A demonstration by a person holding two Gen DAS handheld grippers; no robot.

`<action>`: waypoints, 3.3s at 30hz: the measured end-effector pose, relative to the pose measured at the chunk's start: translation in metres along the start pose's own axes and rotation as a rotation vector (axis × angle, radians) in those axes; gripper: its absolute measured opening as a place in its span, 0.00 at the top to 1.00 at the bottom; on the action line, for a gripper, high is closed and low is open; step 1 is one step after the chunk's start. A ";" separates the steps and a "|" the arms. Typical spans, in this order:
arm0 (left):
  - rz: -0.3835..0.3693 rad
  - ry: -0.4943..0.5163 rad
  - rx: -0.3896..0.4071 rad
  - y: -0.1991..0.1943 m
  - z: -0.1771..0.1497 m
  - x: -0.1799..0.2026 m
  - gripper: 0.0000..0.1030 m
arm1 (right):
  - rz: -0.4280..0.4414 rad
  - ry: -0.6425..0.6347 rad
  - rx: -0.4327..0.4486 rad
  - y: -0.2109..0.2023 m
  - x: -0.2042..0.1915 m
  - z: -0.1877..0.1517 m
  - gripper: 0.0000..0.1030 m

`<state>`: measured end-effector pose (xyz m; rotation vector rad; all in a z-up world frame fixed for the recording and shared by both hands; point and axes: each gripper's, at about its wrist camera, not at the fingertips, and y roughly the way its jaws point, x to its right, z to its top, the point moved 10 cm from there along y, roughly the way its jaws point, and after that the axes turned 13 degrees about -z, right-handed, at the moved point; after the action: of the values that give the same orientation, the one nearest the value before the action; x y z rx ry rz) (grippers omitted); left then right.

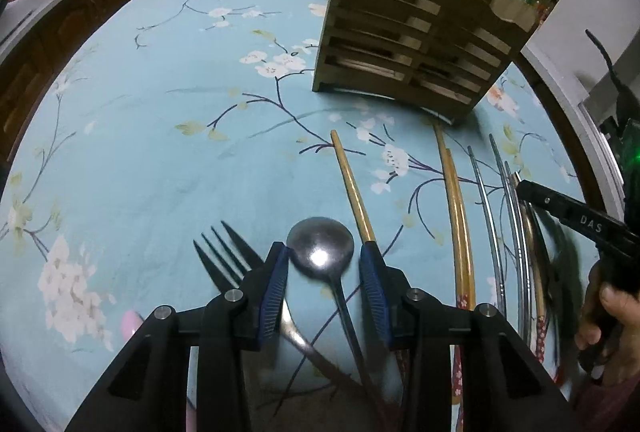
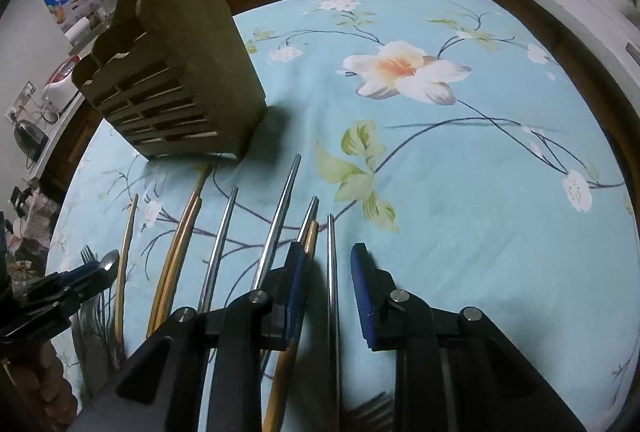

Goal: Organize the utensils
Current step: 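Lower the left tool onto the silver spoon and close on it, then lift the spoon with the left tool and carry it toward the wooden holder, then lower the spoon into the wooden holder and open the left tool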

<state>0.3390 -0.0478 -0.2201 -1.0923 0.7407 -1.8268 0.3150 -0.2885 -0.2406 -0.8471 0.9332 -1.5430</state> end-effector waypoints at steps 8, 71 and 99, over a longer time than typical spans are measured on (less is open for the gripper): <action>0.028 0.039 -0.020 0.009 0.007 0.005 0.66 | -0.002 -0.029 -0.006 0.003 -0.003 0.003 0.76; -0.117 0.118 0.511 -0.259 0.025 0.052 0.67 | 0.149 0.115 0.514 -0.218 -0.023 0.071 0.96; -0.064 0.106 0.609 -0.130 0.162 0.032 0.67 | 0.180 0.216 0.658 -0.193 -0.034 0.209 0.96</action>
<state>0.4281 -0.0265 -0.0308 -0.6264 0.1740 -1.9868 0.4247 -0.2612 0.0230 -0.1272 0.5650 -1.6548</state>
